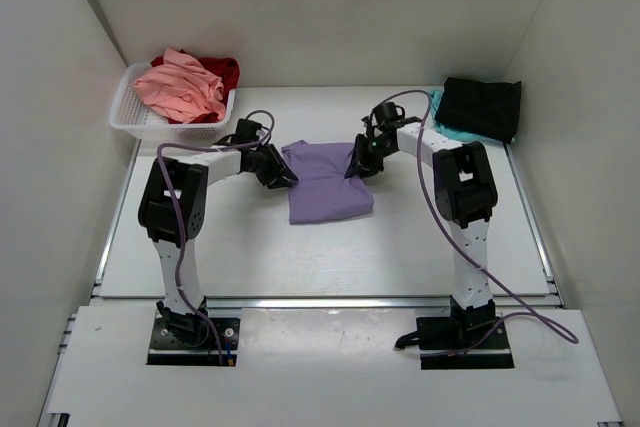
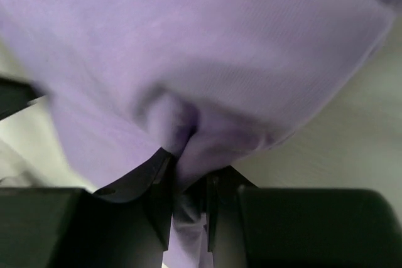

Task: Fold and stack the t-shirts
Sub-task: Put the neatly folded tshirt into the corner of the board with the right arm

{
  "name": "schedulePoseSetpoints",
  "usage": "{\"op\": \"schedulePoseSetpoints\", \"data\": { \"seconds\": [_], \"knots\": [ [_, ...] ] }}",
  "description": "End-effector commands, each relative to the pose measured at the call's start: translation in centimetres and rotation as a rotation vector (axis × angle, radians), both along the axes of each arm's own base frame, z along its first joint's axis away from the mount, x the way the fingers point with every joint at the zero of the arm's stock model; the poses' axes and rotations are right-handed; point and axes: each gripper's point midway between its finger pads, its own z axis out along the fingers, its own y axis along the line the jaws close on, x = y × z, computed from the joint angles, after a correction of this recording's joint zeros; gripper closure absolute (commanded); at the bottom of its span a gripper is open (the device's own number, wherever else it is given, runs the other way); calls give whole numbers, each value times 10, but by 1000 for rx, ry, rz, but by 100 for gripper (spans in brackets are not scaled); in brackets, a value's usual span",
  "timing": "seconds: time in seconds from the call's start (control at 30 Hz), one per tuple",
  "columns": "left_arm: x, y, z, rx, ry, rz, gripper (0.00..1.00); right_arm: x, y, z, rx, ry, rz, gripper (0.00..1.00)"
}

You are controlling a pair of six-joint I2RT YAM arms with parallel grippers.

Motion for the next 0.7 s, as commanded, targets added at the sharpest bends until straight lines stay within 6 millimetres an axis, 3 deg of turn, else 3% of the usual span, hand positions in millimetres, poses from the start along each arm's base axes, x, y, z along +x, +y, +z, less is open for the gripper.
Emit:
{"op": "schedulePoseSetpoints", "data": {
  "seconds": [0.0,0.23,0.4,0.57,0.67],
  "knots": [
    [4,11,36,-6,-86,1,59,31,-60,7,-374,-175,16,100],
    [-8,11,45,-37,-103,-4,59,95,-159,88,-731,-477,-7,100],
    [-12,10,45,-40,-109,-14,59,123,-193,140,-791,-652,-54,100],
    [-12,9,45,-35,-121,-23,59,142,-228,172,-818,-778,-111,100],
    [-16,8,41,-26,-114,-31,59,150,-261,196,-830,-848,-195,100]
  ]
}}
